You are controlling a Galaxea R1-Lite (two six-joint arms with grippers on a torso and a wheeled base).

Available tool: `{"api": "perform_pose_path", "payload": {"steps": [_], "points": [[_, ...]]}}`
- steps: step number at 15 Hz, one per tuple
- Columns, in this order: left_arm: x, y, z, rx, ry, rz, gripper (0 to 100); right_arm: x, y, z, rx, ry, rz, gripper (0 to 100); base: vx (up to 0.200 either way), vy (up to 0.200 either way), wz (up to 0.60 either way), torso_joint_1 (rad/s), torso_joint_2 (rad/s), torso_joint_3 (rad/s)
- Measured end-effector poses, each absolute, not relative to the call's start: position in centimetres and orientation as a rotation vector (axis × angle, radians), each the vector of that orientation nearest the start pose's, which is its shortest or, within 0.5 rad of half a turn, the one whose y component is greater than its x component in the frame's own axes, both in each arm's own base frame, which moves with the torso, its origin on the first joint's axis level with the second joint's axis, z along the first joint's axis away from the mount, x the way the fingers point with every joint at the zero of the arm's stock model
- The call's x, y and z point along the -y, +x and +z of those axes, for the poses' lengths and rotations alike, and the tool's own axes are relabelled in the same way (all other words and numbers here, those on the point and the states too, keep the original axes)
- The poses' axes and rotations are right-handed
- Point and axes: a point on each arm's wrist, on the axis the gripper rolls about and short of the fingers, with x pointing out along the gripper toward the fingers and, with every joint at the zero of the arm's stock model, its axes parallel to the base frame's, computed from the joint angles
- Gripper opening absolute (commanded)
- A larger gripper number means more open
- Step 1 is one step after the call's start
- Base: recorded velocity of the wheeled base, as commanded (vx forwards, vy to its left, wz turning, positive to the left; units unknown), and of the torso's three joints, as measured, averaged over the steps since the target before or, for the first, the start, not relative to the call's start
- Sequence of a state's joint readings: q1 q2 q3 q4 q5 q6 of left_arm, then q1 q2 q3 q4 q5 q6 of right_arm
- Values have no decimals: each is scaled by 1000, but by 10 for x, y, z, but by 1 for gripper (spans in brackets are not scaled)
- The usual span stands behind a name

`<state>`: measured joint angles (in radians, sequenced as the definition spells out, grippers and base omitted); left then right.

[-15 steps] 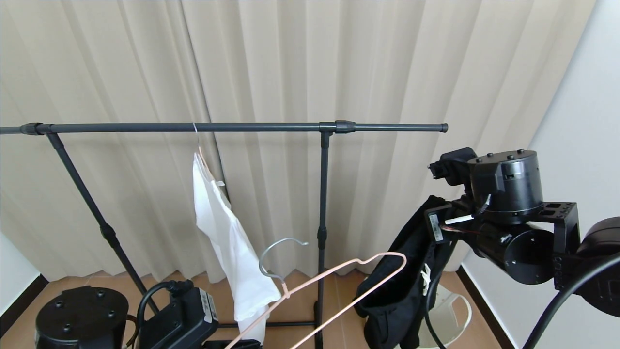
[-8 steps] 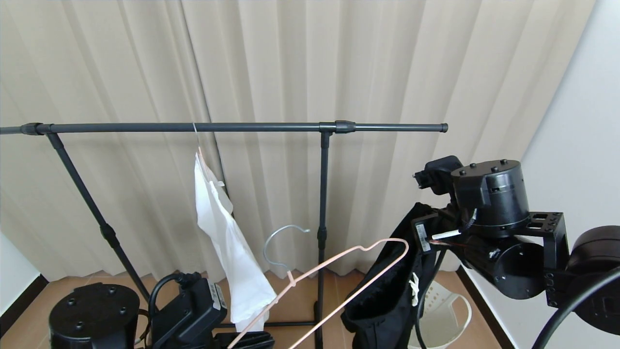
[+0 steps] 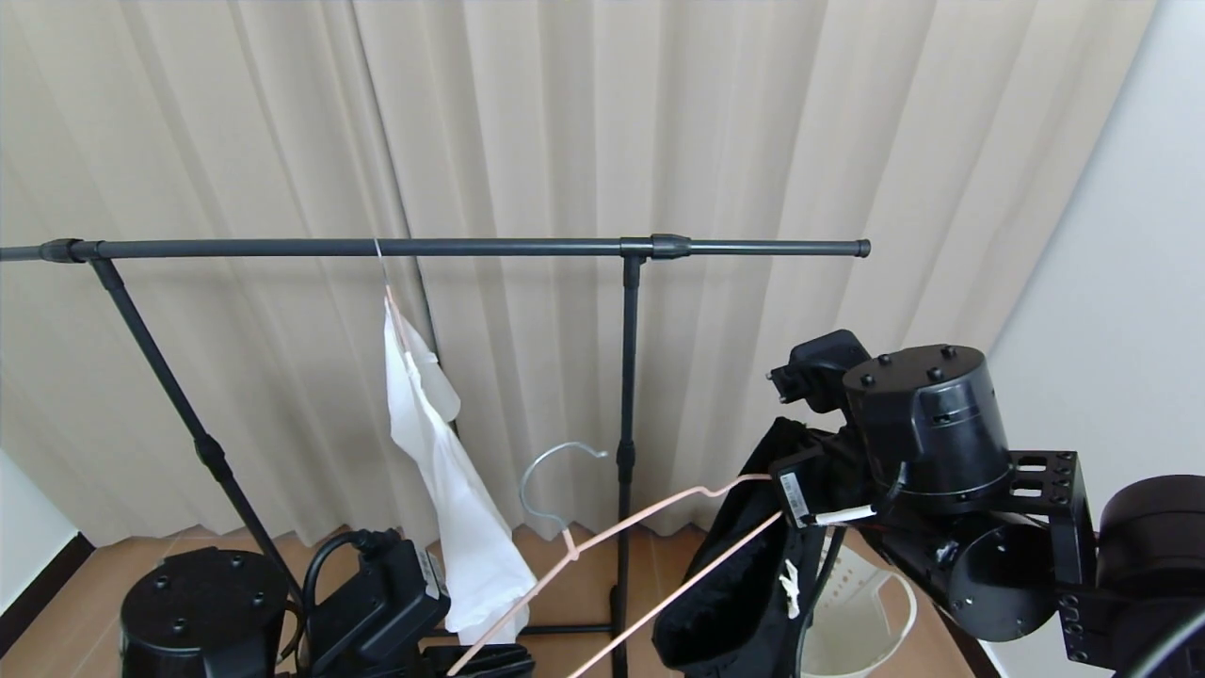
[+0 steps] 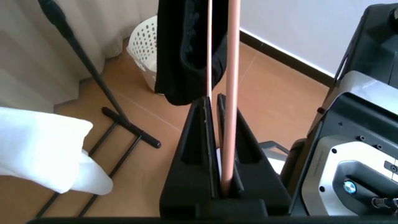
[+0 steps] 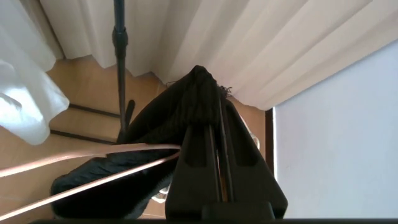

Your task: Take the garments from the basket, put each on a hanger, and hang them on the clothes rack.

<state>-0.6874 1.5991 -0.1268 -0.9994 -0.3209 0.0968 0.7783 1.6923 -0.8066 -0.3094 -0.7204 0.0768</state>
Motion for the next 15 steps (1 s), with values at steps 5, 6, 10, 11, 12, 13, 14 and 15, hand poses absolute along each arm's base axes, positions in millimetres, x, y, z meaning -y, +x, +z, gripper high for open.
{"api": "perform_pose_path", "payload": {"steps": [5,6,10,11,12,13,14,15], "points": [[127,150,92,-357,194,-871,0,-193,213,161,-387,-340,-54,0,0,0,0,0,0,0],[128,151,92,-347,193,-865,0,-194,212,161,-382,-343,-65,0,0,0,0,0,0,0],[132,156,88,-332,194,-848,0,-205,203,161,-374,-352,-21,0,0,0,0,0,0,0],[134,157,87,-326,195,-836,0,-207,201,161,-372,-352,-13,0,0,0,0,0,0,0],[136,159,85,-317,195,-828,0,-209,199,161,-369,-351,-3,0,0,0,0,0,0,0],[137,161,84,-303,192,-820,0,-210,197,162,-366,-350,7,0,0,0,0,0,0,0],[139,162,81,-295,193,-813,0,-212,194,162,-363,-349,16,0,0,0,0,0,0,0],[139,163,79,-288,192,-805,0,-213,193,163,-361,-345,21,0,0,0,0,0,0,0]]}}
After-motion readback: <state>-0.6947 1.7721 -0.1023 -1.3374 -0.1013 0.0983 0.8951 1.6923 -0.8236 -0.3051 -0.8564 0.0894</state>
